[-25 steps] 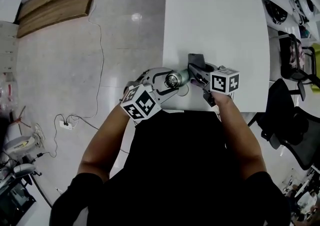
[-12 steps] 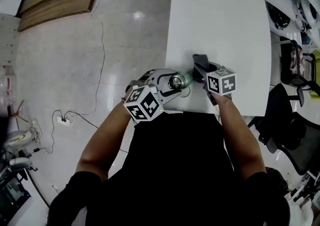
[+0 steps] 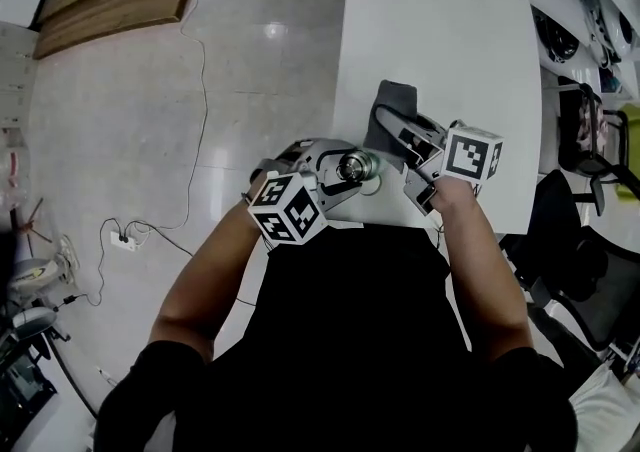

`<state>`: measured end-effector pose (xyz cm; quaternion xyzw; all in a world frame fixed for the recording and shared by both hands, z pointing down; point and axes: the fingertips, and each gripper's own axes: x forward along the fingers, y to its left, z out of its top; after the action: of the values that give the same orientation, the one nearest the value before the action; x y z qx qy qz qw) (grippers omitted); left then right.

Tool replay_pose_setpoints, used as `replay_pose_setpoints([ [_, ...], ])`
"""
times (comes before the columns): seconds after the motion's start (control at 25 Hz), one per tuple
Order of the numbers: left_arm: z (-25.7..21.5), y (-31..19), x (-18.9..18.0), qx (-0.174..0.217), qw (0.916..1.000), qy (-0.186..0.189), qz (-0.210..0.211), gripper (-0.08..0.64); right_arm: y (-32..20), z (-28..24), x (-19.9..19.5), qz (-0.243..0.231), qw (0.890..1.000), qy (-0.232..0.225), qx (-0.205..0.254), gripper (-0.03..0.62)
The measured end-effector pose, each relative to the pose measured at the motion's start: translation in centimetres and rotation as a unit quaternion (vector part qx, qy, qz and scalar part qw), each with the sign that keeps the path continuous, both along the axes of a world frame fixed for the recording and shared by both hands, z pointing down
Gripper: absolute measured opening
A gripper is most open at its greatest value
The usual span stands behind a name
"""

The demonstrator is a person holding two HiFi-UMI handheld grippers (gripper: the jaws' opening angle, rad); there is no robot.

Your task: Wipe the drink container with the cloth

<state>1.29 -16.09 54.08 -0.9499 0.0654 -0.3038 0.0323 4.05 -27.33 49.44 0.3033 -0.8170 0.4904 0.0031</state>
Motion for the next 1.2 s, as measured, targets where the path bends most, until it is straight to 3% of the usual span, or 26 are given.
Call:
replay_pose_setpoints([
  [0.12,0.0,0.2,0.3,0.009,0.9999,-0.005,0.006,0.261,-0.2,-0.5,-1.8,-0.013,1.000,-0.025,-0.005,0.106],
  [0.36,-0.1,0.6,0.8,0.025,0.9995,-0.016,0.014,0.261,0.1,1.7,-3.6,-0.037,0.999,0.006,-0.033,0.106],
  [0.52,-0.2,0.7,0.7,0.030,0.9993,-0.016,0.016,0.261,0.2,3.6,-4.2,-0.069,0.995,0.054,-0.042,0.106],
  [0.84,-0.2,1.0,1.0,0.043,0.9987,-0.016,0.023,0.261,0.8,7.6,-4.5,-0.146,0.976,0.137,-0.083,0.106],
  [1.04,-0.3,1.4,1.4,0.050,0.9983,-0.014,0.026,0.261,1.3,9.0,-4.8,-0.205,0.960,0.171,-0.079,0.106],
  [1.2,-0.3,1.6,1.5,0.049,0.9983,-0.015,0.026,0.261,1.3,10.3,-4.7,-0.226,0.950,0.198,-0.078,0.106],
])
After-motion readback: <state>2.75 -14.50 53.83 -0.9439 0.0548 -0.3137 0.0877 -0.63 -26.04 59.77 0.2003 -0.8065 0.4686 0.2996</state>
